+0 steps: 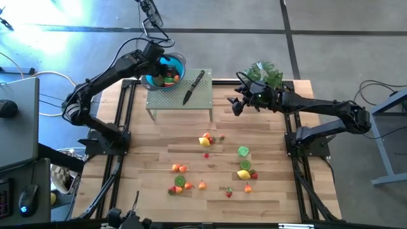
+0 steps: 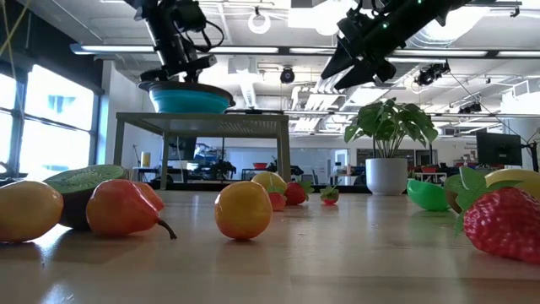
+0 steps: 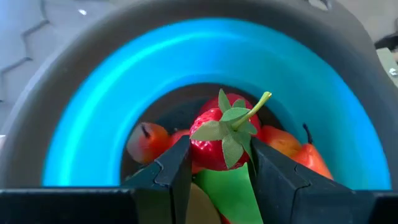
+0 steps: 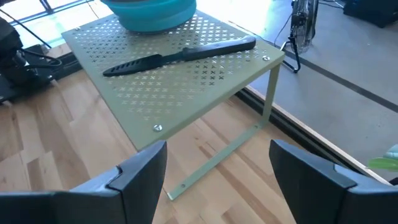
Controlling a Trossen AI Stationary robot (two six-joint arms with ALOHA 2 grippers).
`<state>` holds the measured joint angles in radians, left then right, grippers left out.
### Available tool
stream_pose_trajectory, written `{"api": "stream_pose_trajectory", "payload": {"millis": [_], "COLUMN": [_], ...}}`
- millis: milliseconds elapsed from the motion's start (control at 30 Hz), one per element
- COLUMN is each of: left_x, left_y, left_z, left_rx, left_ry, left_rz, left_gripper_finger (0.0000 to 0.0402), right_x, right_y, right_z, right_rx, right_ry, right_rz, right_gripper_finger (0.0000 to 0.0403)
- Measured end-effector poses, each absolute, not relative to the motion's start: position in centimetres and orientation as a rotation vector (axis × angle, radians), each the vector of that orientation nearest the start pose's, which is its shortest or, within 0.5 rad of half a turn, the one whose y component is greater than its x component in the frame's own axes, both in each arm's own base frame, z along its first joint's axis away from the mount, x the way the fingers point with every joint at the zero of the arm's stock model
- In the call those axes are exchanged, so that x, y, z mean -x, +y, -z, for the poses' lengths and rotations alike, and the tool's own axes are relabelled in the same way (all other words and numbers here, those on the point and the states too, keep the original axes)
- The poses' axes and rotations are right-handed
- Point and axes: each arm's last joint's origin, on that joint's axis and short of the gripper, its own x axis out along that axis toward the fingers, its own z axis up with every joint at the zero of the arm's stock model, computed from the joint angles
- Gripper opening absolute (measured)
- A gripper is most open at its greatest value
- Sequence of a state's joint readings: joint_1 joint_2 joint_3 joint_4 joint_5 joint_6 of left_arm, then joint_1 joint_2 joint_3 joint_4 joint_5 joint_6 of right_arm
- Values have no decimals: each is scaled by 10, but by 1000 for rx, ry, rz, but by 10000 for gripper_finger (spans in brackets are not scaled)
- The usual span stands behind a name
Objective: Pick & Place Fruit
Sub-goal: Put the strawberry into the strainer bowl on the shelf, then put the orange pear into the strainer bowl on the shelf
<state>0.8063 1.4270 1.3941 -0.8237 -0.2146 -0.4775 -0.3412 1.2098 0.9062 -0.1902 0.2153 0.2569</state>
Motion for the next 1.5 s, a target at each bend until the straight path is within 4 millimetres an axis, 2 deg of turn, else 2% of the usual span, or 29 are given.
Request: {"api": "stream_pose_trajectory", "payload": {"millis": [167,667,1067,1333,1500], "left_x": [-201,-202,-202,-204,-202], "left_y": [219,220,220,221,217], "left_z": [-338,-339,-339,-341,-351], "left_rx": [683,661,660,641,618], "left_ry": [638,620,619,602,558], "left_rz": [-1135,-1164,-1165,-1143,-1083], "left_gripper_finger": [132,133,221,225,225], "right_x": [-245,-245,-245,-245,-245], "right_y": [-96,-96,-96,-96,-96], "right_z": [-289,-289,-289,-289,-289], "right_rx": [-279,-278,-278,-278,-278], "right_ry": [426,426,426,426,426], "right_rz": [615,617,618,618,618], "right_gripper_finger": [276,276,276,276,276]}}
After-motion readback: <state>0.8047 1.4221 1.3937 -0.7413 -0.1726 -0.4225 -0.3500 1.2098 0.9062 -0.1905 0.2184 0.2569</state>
